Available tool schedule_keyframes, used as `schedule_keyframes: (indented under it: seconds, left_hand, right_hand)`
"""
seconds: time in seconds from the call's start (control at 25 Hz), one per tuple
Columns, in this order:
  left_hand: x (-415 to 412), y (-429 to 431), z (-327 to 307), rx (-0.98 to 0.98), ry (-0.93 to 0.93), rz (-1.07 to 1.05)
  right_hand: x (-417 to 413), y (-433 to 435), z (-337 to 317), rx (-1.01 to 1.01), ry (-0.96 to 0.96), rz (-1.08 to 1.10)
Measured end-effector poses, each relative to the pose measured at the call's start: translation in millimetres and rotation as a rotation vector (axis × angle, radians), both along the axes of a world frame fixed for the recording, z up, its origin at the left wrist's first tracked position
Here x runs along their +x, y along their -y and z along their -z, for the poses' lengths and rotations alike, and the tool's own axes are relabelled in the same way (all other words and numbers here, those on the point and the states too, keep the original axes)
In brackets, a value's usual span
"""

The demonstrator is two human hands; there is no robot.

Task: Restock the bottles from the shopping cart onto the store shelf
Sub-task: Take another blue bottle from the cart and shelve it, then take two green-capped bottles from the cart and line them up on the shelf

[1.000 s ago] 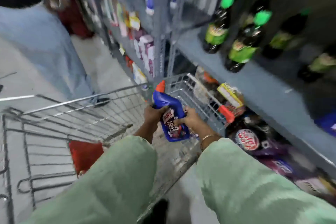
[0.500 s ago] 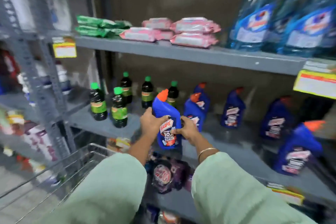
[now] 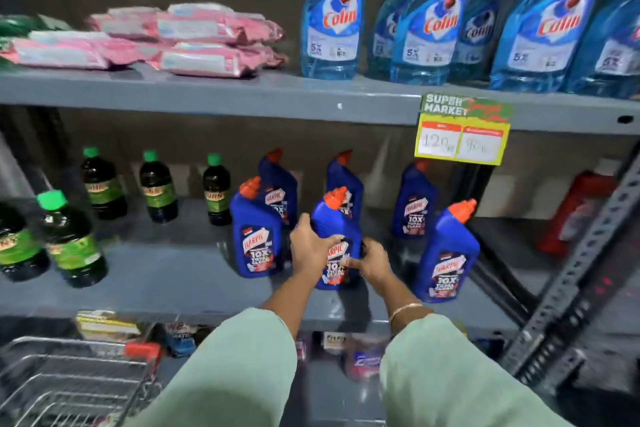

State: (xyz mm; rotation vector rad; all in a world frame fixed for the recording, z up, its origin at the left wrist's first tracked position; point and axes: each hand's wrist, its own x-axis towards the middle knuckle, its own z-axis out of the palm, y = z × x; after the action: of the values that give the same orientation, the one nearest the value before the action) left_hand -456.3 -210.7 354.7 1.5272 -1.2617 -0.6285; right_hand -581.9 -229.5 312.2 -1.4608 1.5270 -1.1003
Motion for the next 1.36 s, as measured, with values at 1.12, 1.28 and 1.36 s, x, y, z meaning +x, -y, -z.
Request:
schedule_keyframes:
  seconds: [1.12, 1.28, 1.36]
  left_hand:
    - [450, -268, 213, 0.595, -0.071, -0.822]
    - [491, -343, 307, 0.883, -0.231, -0.833]
    - [494, -364, 337, 0.974, -0.255, -0.845]
  right_hand:
    - [469, -139, 109, 0.019, -0.520, -0.734]
    - [536, -169, 207, 0.369, -0.703, -0.929]
    - [557, -178, 250, 0.465, -0.743, -0.974]
